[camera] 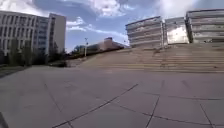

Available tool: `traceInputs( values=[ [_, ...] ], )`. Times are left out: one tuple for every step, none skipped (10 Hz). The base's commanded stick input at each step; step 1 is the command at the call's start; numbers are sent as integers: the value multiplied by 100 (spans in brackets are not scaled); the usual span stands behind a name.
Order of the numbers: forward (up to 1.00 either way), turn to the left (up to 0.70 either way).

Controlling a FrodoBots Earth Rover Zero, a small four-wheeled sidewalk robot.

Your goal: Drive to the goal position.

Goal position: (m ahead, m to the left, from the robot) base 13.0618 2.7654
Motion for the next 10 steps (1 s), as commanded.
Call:
traceInputs(
  values=[
    [70,0],
    [70,0],
    [70,0],
    [70,0],
    [70,0],
    [70,0],
    [70,0],
    [70,0],
    [70,0],
    [70,0]
  ],
)
